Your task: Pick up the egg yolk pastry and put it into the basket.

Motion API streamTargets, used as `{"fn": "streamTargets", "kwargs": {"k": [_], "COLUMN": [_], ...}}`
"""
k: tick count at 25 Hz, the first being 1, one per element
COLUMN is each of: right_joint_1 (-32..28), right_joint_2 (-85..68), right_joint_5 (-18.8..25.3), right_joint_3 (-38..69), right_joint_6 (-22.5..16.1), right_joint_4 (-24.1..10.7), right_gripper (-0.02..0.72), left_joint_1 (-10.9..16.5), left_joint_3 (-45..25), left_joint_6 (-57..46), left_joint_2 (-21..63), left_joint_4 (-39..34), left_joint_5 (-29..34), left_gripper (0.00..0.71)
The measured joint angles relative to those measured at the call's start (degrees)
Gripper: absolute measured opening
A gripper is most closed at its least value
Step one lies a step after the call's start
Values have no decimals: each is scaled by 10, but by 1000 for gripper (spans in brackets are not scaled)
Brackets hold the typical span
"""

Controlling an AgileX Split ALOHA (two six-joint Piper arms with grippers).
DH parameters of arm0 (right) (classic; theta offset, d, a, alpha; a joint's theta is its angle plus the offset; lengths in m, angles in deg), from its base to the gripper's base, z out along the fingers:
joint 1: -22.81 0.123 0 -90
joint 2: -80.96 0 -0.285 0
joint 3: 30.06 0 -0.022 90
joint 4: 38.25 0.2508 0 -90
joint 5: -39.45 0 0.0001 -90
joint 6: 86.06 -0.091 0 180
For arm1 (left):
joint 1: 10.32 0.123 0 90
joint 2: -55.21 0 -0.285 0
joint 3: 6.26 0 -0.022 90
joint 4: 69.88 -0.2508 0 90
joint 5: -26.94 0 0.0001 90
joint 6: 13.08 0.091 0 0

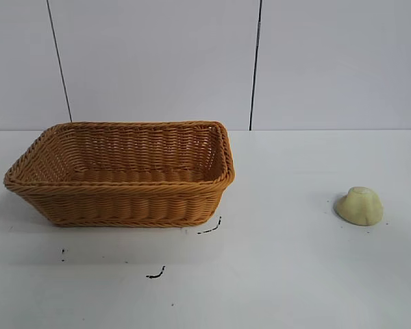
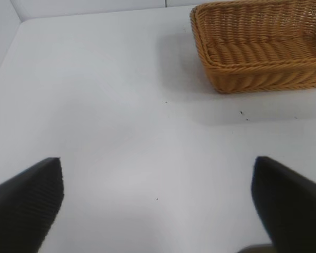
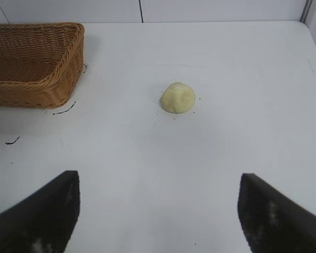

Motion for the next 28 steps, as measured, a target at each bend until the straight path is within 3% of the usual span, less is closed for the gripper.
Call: {"fn": "streamTargets", "kwargs": {"k": [14,28], "right_joint_1": [0,0], "right_joint_2": [23,458], "right_joint_5": [1,1], "right_joint_3": [-15,-222], "right_joint_6": [-2,-4], "right_joint_4": [0,0], "right_gripper": [592,592], "left_joint_1": [0,0], "left_joint_3": [0,0], "left_joint_6": [0,0], "left_joint_2": [0,0], "left_joint_4": [0,0], "left_joint_5": [0,0], "left_gripper": [697,697]}}
